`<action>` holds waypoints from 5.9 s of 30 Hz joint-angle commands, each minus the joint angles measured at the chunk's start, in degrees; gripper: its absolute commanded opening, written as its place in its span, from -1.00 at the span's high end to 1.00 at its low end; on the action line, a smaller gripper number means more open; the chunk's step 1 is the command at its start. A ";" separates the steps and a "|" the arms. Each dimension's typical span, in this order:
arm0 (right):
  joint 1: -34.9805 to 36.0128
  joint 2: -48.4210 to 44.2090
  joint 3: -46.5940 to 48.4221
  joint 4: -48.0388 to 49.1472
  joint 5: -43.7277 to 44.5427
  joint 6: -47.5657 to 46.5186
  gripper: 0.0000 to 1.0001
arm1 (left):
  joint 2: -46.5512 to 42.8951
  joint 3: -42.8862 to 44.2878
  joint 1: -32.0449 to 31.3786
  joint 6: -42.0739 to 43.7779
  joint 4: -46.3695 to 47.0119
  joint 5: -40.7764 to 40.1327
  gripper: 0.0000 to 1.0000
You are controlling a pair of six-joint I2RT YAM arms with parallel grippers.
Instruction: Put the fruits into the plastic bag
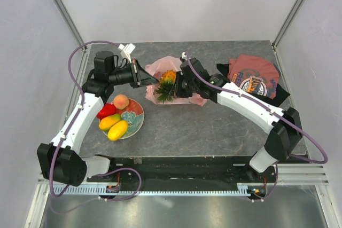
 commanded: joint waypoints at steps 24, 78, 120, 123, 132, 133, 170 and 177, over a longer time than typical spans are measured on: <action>-1.07 17.52 10.53 3.98 23.79 -4.72 1.00 | -2.25 1.39 -3.94 -11.66 9.04 1.02 0.97; -0.81 -15.96 -0.55 9.98 17.78 -18.61 -0.66 | 6.64 9.12 2.74 -2.17 -0.98 -1.79 0.97; -7.05 -8.22 12.26 -8.50 19.30 -33.28 1.00 | 10.50 17.38 5.19 0.55 -6.86 -7.41 0.97; -7.05 -9.02 20.61 -9.11 19.83 -33.64 1.00 | 11.99 23.17 6.77 2.74 -11.15 -9.16 0.97; -7.14 -6.13 27.33 -9.29 22.02 -33.64 1.00 | 18.14 33.57 9.42 2.05 -16.71 -4.18 0.97; -7.14 -5.95 24.97 -9.29 22.03 -33.38 1.00 | 18.93 32.69 9.33 2.31 -16.71 -3.47 0.97; -7.40 -15.53 10.44 -6.39 25.10 -23.80 1.00 | -14.82 4.57 20.19 10.49 -22.07 -52.70 -0.97; -7.40 -16.41 9.56 -6.48 23.70 -21.86 1.00 | -7.10 0.87 21.90 14.53 -21.37 -47.50 -0.80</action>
